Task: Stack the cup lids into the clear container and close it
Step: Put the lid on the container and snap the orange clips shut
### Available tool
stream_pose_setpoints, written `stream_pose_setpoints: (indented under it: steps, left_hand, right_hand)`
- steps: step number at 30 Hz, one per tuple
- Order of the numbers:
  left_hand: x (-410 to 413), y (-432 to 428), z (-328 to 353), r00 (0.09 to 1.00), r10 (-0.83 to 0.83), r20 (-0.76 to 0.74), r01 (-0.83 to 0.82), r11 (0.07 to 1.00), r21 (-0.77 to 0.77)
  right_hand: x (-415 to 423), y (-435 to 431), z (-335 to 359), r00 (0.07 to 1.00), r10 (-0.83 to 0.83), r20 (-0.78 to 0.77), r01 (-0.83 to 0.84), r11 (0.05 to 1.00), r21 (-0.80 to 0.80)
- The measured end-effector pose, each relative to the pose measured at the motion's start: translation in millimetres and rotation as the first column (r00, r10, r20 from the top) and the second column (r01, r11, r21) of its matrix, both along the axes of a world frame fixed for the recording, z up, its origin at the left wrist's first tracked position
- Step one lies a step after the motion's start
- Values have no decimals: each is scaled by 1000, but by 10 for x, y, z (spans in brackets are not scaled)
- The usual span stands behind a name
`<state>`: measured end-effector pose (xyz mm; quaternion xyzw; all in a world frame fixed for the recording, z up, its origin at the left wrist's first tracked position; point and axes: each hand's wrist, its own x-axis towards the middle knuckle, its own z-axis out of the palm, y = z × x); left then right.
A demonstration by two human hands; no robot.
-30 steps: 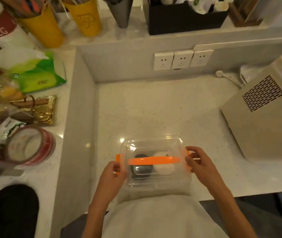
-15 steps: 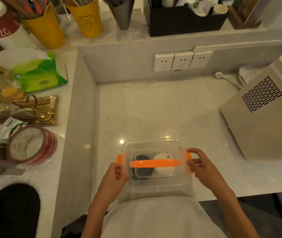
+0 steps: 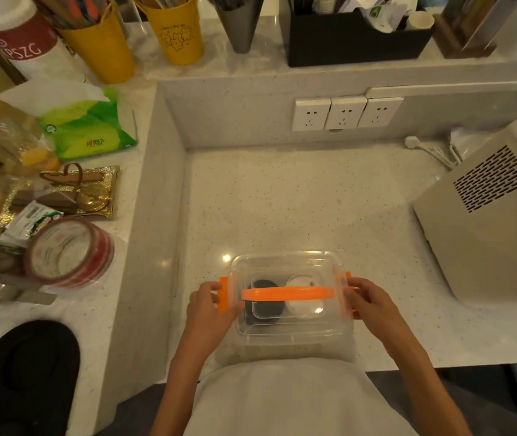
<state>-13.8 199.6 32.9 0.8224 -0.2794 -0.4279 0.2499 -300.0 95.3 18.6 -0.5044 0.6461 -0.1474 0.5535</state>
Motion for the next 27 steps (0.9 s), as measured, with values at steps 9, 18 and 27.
stream_pose_setpoints:
  steps: [9,18,27]
  left_hand:
    - [25,-69,-54,978,126,-166,-134,990,-41]
    - [-63,-64,-53,998,54,-37,-60,979,-193]
    - [-158,-97,-159,985,113,130,-89,980,-176]
  right_hand:
    - [210,-13,-38,980,-195,-47,184,969,-166]
    - [158,-43,-15,985,-167,-48,165,985,-46]
    - [58,-108,-66,995,-95,-3,95,995,22]
